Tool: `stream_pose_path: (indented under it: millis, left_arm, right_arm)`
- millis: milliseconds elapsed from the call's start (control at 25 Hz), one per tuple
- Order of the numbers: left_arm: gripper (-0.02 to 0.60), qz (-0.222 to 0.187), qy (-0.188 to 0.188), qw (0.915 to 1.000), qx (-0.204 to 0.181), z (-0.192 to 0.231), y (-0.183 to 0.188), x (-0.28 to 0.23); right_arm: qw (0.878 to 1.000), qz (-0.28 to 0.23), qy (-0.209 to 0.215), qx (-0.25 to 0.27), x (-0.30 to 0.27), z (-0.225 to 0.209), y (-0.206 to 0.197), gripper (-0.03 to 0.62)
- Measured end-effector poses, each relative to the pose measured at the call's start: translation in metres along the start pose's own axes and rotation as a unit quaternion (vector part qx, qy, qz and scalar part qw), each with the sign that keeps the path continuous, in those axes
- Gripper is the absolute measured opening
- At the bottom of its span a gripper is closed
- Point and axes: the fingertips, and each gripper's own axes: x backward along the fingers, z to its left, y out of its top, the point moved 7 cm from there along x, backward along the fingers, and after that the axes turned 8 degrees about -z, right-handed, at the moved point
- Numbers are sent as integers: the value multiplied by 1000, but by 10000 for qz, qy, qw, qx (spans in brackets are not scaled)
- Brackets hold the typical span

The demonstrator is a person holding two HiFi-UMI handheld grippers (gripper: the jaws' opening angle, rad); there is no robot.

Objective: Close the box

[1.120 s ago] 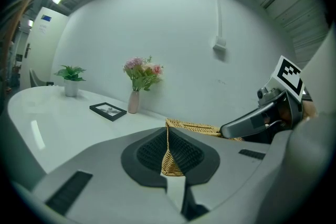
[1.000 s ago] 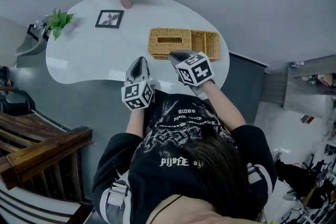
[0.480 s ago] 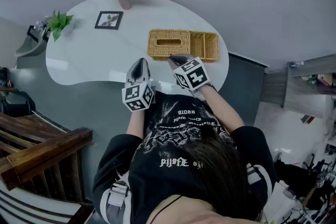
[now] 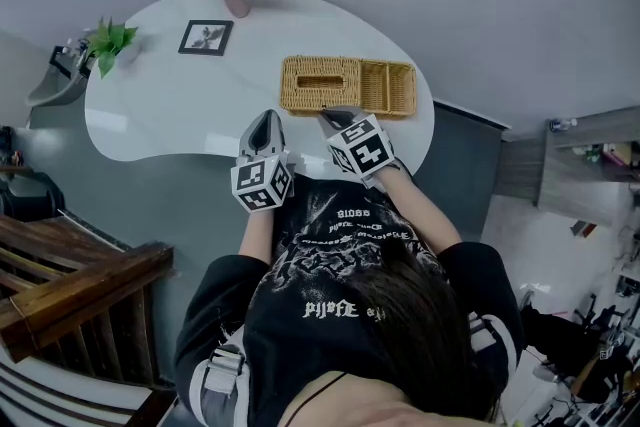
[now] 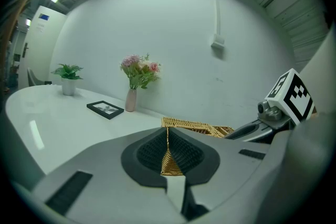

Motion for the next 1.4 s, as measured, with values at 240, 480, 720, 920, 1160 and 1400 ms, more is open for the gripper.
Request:
stream_pose_path:
  millis: [240, 480, 720, 920, 1160, 1400]
  left_arm:
    - [26, 28, -11, 10000, -13, -1, -1, 0]
    - [26, 29, -44, 10000, -43, -2, -1, 0]
    - [26, 18, -1, 10000, -23, -1, -3, 2]
    - [26, 68, -42, 10000, -24, -4, -5, 2]
    - [26, 168, -146, 9998, -18, -9, -14, 3]
    - [26, 212, -157, 9996, -33, -12, -19, 6]
  right_arm:
    - [9999, -80, -106, 49, 0, 2, -6, 37]
    - [9995, -187, -204, 164, -1, 3, -9, 37]
    - [9962, -547, 90, -664, 5, -4, -10, 48]
    - [9933, -758, 103, -863, 13, -5, -11, 88]
    - [9939, -720, -91, -836, 19, -5, -25, 132]
    - [9915, -659, -216, -1104, 23, -12, -40, 118]
